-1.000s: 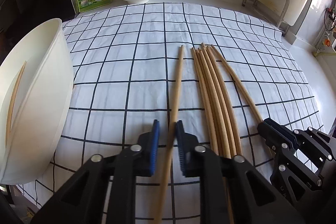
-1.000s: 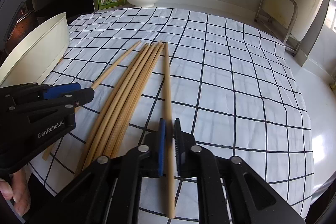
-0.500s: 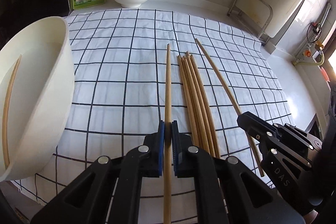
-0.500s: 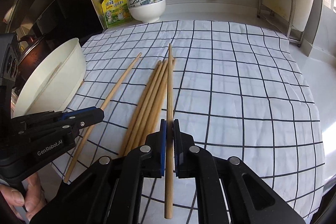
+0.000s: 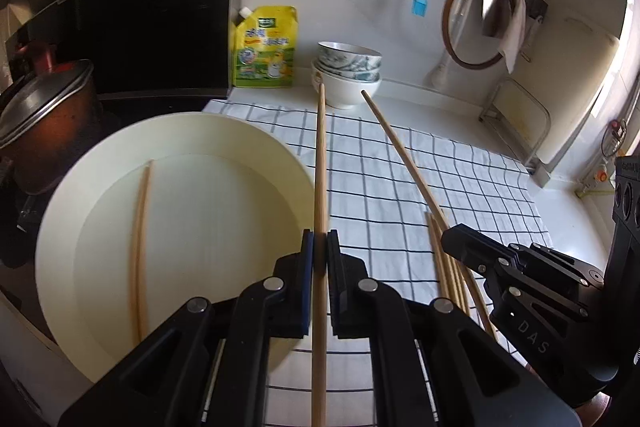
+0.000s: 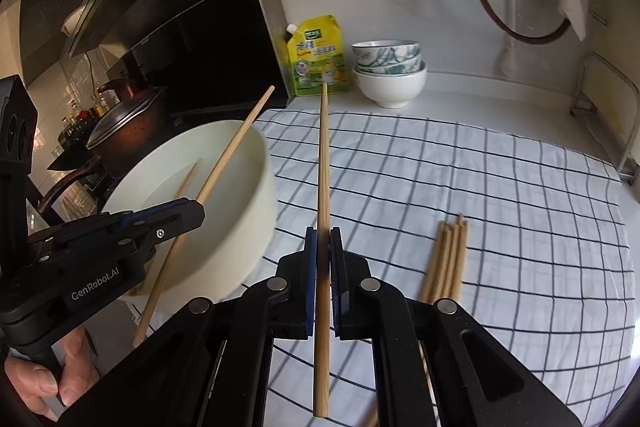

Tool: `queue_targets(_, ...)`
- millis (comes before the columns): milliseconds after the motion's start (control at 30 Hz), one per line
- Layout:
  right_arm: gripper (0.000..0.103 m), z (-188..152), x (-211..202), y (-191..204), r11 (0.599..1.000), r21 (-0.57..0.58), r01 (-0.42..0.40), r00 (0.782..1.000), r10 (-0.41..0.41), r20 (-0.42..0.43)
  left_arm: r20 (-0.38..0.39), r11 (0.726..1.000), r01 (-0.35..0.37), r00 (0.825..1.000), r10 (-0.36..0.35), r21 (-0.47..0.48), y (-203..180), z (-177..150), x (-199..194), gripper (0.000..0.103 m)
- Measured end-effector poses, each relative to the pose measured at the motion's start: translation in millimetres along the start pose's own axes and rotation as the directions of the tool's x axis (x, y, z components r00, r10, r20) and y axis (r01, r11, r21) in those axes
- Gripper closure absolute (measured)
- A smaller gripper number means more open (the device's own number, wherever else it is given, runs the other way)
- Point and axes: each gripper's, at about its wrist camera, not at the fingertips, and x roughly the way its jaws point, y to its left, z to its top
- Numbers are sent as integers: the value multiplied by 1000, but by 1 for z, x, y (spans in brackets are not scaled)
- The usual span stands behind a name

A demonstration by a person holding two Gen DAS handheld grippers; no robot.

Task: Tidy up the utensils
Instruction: 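Lift both held chopsticks and carry them over the cream basin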

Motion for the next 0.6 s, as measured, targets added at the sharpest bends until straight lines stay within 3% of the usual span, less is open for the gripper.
queue_targets(267, 97, 26, 54, 73, 993, -73, -93, 994, 89, -65, 2, 991, -101, 995, 102, -91, 80, 5, 1, 95)
queue_targets(600, 97, 24, 114, 119, 987, -109, -119, 973, 94, -211, -59, 982, -132, 990, 125, -136, 132, -4, 23, 95)
